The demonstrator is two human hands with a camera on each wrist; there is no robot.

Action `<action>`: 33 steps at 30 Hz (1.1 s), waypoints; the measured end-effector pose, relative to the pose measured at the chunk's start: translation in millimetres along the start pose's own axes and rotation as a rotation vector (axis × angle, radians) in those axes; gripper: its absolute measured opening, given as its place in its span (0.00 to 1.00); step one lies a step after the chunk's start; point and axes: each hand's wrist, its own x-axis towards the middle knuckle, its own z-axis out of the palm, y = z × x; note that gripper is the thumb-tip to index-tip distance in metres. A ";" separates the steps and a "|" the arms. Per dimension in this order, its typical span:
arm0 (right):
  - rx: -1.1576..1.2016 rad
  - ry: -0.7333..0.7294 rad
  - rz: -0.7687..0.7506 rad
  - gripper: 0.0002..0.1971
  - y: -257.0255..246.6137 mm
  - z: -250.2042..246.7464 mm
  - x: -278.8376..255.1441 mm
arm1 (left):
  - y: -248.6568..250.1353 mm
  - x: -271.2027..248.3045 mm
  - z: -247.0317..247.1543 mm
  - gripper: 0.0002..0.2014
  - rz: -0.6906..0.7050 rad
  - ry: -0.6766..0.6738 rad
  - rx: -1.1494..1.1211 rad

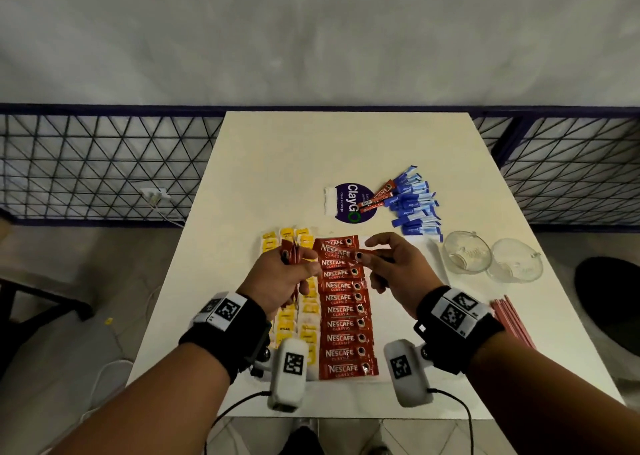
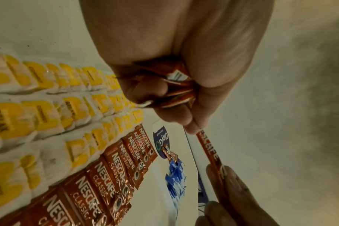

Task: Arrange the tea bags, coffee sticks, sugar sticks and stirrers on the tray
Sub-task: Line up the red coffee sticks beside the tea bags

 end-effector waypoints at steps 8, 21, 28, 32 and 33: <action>-0.057 -0.040 0.010 0.03 6.3 -14.7 -8.3 | -1.1 -12.6 15.5 0.09 0.024 0.061 0.041; -0.168 -0.014 0.113 0.08 30.7 -31.7 -5.0 | -20.9 -14.3 4.8 0.07 -0.062 0.148 0.071; -0.303 -0.018 0.297 0.05 76.4 -27.4 -2.8 | -49.3 -9.2 -32.6 0.09 -0.151 0.203 0.158; -0.416 -0.001 0.322 0.06 92.2 -20.6 3.9 | -56.2 -8.2 -37.5 0.10 -0.157 0.188 0.168; -0.443 0.010 0.326 0.06 94.9 -19.9 4.9 | -56.1 -8.5 -38.1 0.10 -0.152 0.183 0.173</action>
